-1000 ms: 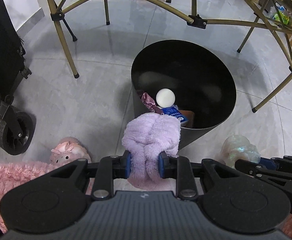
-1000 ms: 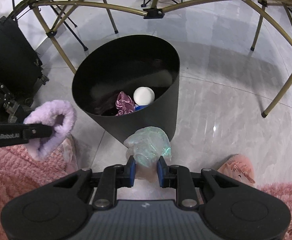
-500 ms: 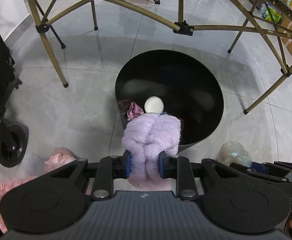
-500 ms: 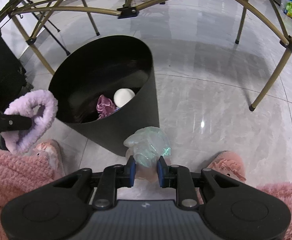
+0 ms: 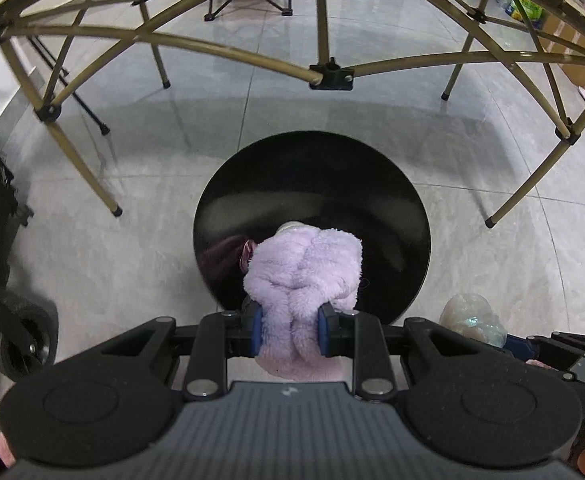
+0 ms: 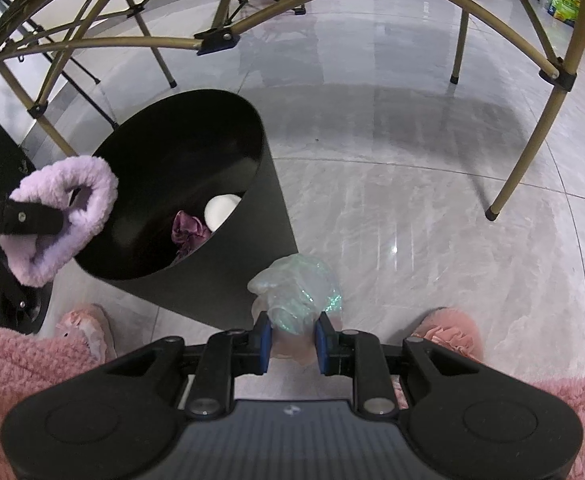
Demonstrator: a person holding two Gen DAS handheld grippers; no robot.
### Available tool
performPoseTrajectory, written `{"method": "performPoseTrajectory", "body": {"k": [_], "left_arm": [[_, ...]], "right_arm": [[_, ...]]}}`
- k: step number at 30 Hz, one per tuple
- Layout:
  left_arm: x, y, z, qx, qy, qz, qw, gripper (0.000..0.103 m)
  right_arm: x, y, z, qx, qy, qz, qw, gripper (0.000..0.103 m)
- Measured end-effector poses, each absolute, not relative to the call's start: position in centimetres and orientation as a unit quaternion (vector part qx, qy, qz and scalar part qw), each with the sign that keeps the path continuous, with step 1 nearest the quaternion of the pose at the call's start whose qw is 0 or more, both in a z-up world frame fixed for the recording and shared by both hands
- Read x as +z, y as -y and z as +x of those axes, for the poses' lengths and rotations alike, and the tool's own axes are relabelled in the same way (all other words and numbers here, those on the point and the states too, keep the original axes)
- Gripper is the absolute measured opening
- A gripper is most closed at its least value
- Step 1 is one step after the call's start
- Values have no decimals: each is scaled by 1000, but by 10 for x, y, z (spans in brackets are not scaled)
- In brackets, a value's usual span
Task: Collect trash
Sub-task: 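Open the left tool over the bin to drop the lilac cloth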
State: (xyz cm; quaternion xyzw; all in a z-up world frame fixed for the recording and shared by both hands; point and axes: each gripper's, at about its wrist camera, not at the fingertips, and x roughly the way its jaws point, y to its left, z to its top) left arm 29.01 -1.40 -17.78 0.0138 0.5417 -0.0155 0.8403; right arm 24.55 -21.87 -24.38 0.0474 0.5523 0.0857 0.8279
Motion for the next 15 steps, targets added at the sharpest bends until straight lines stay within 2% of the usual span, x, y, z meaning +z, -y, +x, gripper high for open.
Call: {"method": "performPoseTrajectory", "body": {"k": [15], "left_arm": [[-187, 49, 326, -31, -548, 80, 832, 26]], "right_arm": [[-243, 228, 259, 75, -540, 68, 836, 21]]}}
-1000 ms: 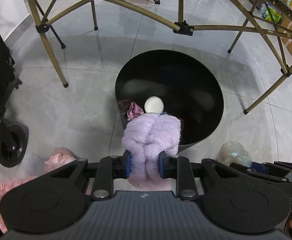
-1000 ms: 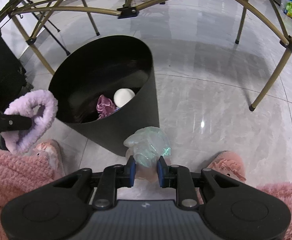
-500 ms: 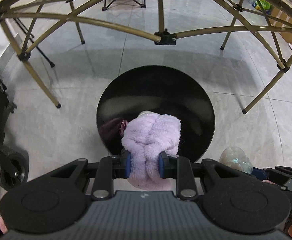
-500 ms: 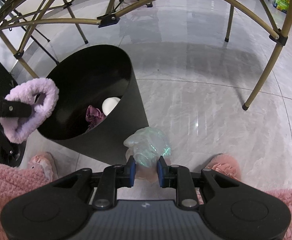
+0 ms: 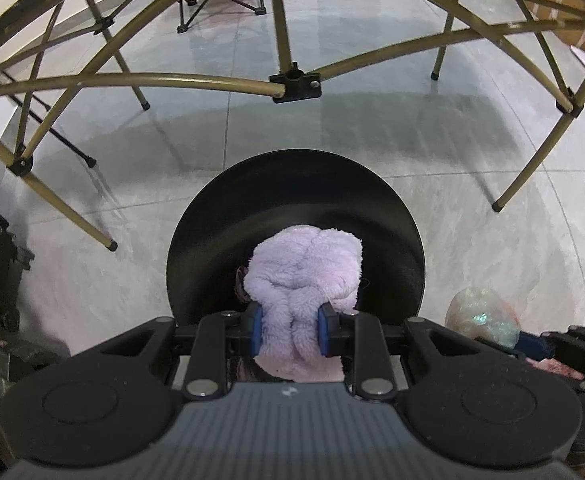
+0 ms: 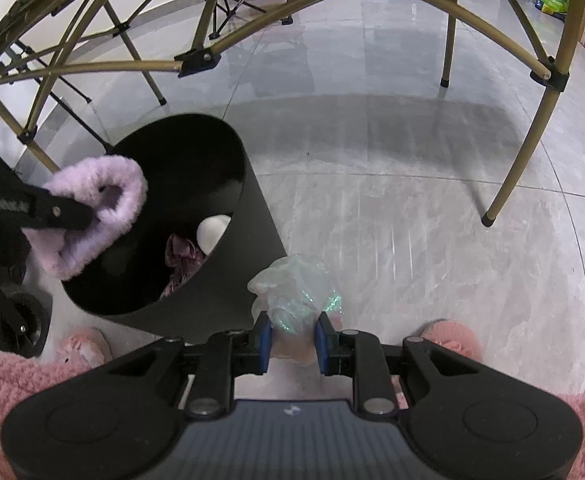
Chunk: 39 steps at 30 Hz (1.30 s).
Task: Collect trash
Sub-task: 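Open the left tool over the bin to drop the lilac cloth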
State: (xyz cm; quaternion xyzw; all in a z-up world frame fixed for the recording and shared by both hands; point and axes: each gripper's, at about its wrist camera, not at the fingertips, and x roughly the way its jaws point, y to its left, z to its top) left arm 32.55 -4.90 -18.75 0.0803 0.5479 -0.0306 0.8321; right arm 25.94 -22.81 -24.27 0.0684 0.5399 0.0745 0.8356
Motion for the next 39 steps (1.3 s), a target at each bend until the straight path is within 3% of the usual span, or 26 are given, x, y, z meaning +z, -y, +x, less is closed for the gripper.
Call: {"method": "performPoseTrajectory", "body": {"k": [23, 26, 28, 30, 39], "left_arm": [[-205, 65, 355, -29, -560, 120, 819, 27], [-206, 65, 355, -26, -560, 124, 819, 43], [-204, 66, 355, -24, -554, 129, 822, 86], [-202, 65, 354, -13, -544, 134, 828, 103], [-200, 59, 354, -1, -540, 136, 831, 103]], "right_arm": [[-240, 237, 275, 60, -527, 101, 842, 21], [-241, 237, 275, 59, -528, 101, 841, 21], [-240, 237, 275, 58, -528, 101, 841, 21], [-240, 237, 275, 57, -528, 102, 841, 21], [-241, 237, 274, 55, -528, 99, 842, 21]]}}
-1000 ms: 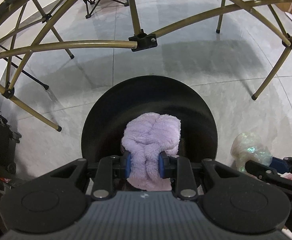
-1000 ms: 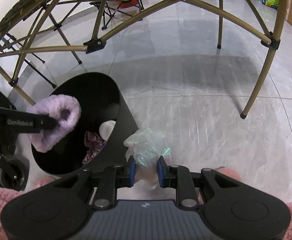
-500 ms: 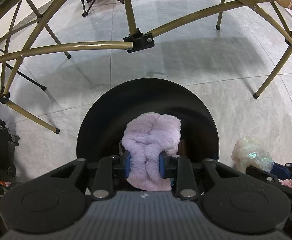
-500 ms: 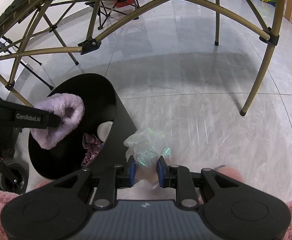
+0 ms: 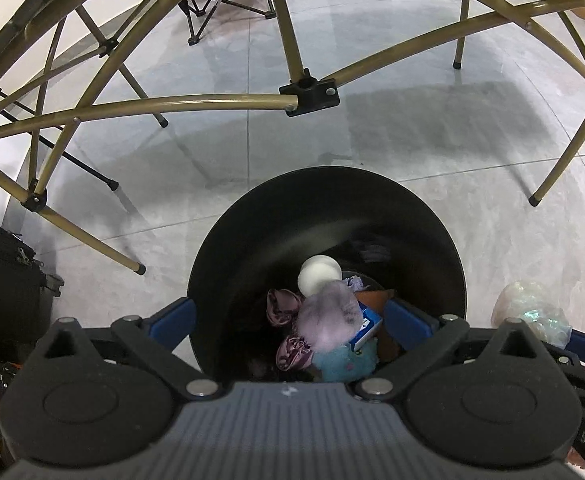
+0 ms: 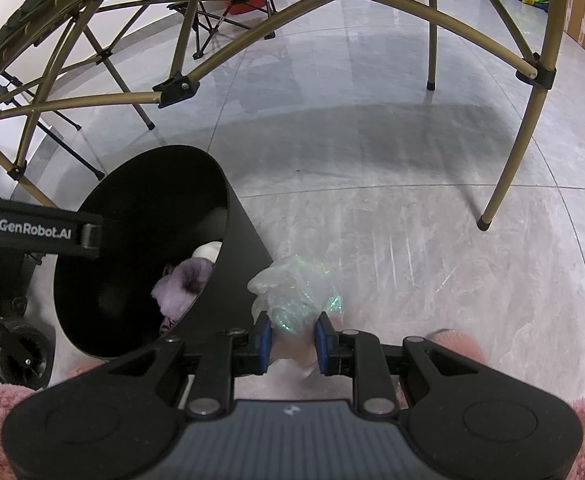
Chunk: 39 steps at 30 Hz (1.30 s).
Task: Collect trash
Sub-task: 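Open the left tool over the bin to drop the lilac cloth, then move the right tool with the plastic bag over the bin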
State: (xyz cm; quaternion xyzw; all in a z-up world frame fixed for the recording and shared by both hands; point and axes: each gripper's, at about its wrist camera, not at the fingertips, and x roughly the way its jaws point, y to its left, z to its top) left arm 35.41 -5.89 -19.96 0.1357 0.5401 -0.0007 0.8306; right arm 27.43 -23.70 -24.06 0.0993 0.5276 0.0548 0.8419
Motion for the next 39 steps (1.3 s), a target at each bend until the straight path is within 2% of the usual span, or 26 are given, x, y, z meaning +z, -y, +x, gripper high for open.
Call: {"method": "performPoseTrajectory", "body": {"k": [39], "left_arm": [[-185, 35, 325, -34, -560, 86, 823, 103]], "right_arm": [[-222, 221, 261, 60, -511, 71, 854, 21]]}}
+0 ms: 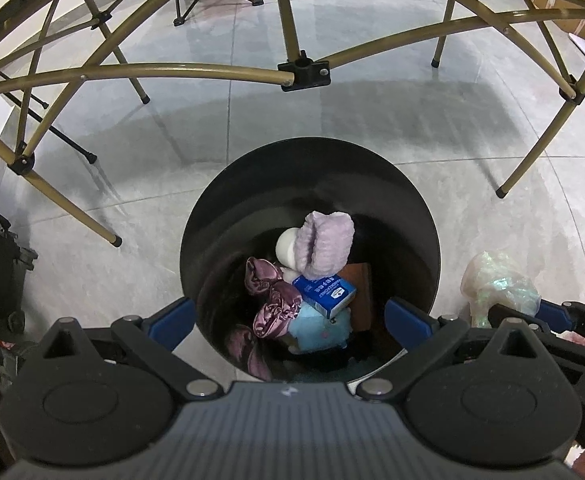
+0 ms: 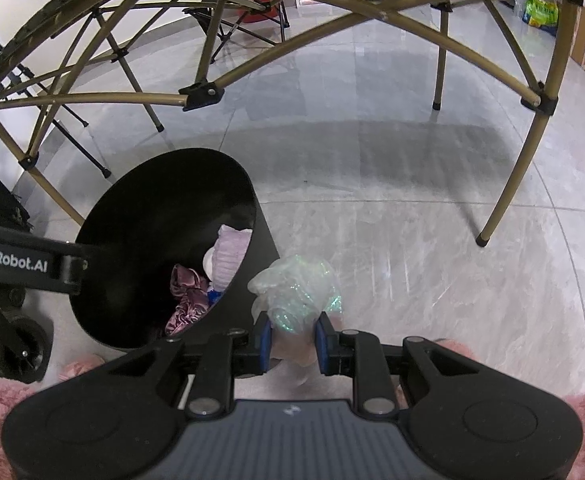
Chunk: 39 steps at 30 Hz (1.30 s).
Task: Collect trash
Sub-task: 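Move the right tool with the plastic bag over the bin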
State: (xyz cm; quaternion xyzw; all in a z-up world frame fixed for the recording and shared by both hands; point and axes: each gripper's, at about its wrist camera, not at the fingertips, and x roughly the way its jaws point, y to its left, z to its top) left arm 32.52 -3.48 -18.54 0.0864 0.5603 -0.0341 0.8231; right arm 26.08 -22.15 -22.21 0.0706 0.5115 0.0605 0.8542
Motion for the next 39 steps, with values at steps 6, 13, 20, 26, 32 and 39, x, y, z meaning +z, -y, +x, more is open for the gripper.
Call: {"method": "performPoseTrajectory", "body": {"k": [6, 13, 20, 26, 32, 39], "left_arm": [[-181, 22, 318, -29, -554, 79, 828, 103], [-175, 3, 309, -21, -549, 66, 833, 103], [-168, -20, 303, -10, -542, 49, 839, 103], [-168, -45, 298, 7, -541, 34, 840, 103], [-169, -69, 292, 21, -541, 20, 841, 103], [-172, -91, 289, 38, -543, 5, 839, 103]], "right_arm": [[-208, 209, 256, 67, -504, 59, 859, 21], [-183, 192, 253, 83, -489, 48, 867, 21], [-173, 172, 257, 97, -491, 38, 865, 21], [-166, 153, 266, 107, -489, 24, 865, 22], [-162, 136, 281, 112, -494, 19, 862, 22], [-170, 112, 298, 114, -521, -8, 846, 22]]}}
